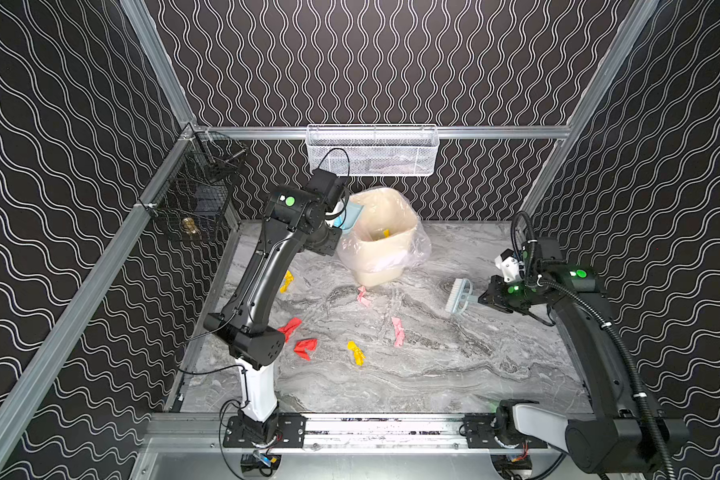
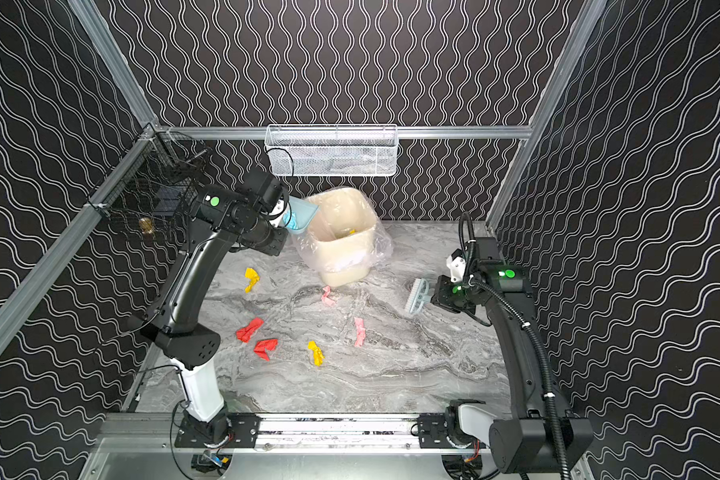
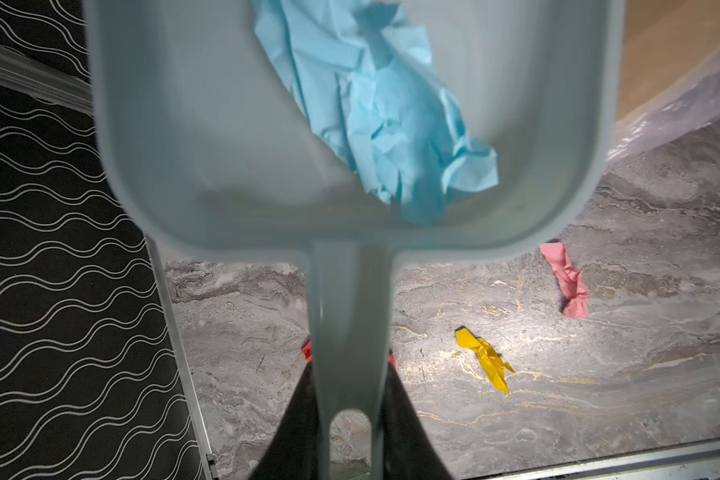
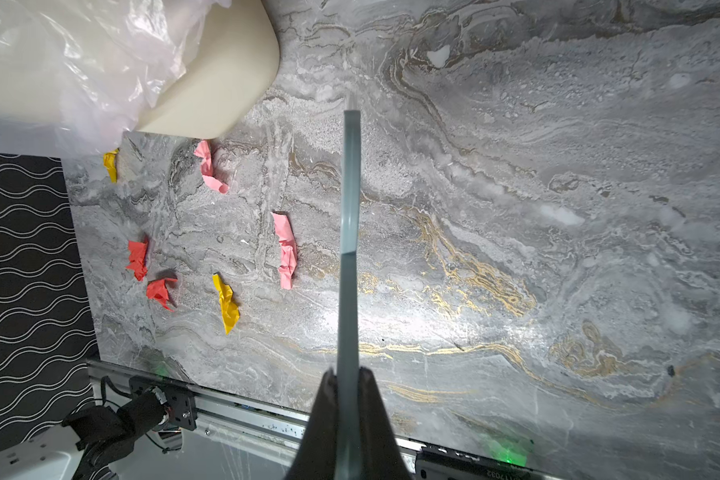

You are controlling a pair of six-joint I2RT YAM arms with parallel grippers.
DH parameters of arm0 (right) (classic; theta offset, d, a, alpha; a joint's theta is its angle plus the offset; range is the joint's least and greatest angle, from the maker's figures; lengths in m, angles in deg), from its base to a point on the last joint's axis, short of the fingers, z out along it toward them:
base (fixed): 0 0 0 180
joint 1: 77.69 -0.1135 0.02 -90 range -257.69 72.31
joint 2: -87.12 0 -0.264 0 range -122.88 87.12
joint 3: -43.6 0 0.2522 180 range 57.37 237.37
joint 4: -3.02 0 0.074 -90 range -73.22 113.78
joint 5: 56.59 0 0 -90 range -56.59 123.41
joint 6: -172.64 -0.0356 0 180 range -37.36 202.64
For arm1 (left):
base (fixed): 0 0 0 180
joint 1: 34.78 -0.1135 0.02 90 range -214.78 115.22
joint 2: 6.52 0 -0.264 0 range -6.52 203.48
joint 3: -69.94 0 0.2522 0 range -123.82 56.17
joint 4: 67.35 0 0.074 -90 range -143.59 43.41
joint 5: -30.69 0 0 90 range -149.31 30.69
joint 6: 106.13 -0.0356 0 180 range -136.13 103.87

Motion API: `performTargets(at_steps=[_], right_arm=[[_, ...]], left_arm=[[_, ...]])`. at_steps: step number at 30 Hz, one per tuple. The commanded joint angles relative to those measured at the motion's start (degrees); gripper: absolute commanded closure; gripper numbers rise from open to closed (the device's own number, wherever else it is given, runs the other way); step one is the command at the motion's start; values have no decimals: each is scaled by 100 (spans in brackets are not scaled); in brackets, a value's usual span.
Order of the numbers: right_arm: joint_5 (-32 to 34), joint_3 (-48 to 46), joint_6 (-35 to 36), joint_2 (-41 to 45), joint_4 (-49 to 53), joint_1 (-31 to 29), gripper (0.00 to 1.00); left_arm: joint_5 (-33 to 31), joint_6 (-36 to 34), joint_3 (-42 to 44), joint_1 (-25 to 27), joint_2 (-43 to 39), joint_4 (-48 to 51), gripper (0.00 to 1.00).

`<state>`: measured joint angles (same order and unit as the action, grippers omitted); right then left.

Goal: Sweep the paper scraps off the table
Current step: 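Tip the dustpan over the bagged bin with the left gripper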

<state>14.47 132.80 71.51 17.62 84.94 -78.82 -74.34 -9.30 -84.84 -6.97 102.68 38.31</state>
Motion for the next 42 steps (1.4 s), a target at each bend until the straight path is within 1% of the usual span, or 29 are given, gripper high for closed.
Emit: performTargets(at_steps=[1,10,16,19,26,33,36,42], right_arm=[[-123,-64,33,41,-57,-17,100],[-136,-231,40,107,-16,-38,100],[-120,-262,50,117,22,-42,100],[-141,-293,54,120,22,-37,100],[-189,-440,50,127,-13,-44,100],[-181,-434,68,85,-30,-102,100],[-154,-459,76,109,-31,-112,100],[-148,-530,83,153,-31,-123,100]], left_arm=[[-522,-155,-50,108,65,438,100],[-1721,-475,-55,552,211,439,100],[-2525,-657,-143,933,528,434,100],[-2813,-708,-215,1042,647,434,100],[-3783,-880,-227,1411,732,425,100],[-4265,-1022,66,1614,781,431,100],[-4575,-1080,263,1719,808,427,100],[-4855,-1158,305,1855,867,425,100]])
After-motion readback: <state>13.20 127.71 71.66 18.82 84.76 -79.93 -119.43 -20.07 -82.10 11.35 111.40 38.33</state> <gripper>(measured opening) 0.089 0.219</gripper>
